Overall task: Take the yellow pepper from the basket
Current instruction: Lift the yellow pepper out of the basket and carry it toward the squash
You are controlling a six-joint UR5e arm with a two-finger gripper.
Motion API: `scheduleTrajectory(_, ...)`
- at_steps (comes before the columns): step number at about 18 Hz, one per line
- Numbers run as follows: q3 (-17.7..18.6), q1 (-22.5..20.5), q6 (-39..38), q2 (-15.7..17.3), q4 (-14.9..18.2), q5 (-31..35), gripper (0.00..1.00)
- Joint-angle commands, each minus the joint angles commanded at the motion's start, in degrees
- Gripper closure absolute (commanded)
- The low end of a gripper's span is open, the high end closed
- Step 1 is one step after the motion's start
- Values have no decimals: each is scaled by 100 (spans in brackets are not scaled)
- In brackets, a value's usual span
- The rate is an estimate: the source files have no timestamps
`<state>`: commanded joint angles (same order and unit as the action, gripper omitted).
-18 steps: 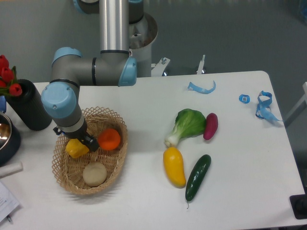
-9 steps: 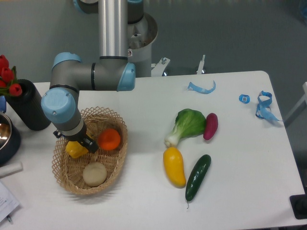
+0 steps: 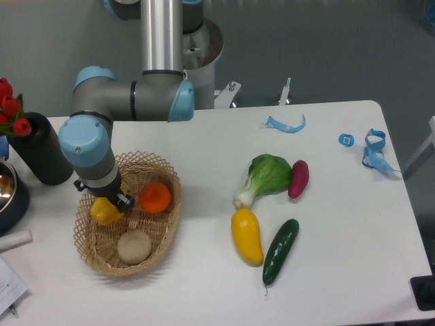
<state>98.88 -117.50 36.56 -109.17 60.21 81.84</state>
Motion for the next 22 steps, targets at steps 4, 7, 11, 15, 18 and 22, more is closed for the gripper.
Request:
scheduleTrajectory(4,-106,-421,0,211,-9,25,59)
scheduleTrajectory(7,-202,-782,53,378,-44,148,56)
scheduleTrajectory(11,-229,-1388,683,458,-44,991,58)
scheduleTrajectory(15,-308,-2231,1370,493,-53,1036,58)
scheduleTrajectory(18,-544,-2715,1669,423,-62,1036,58)
scheduleTrajectory(22,-615,-3374,2396,247,-483,1010,58)
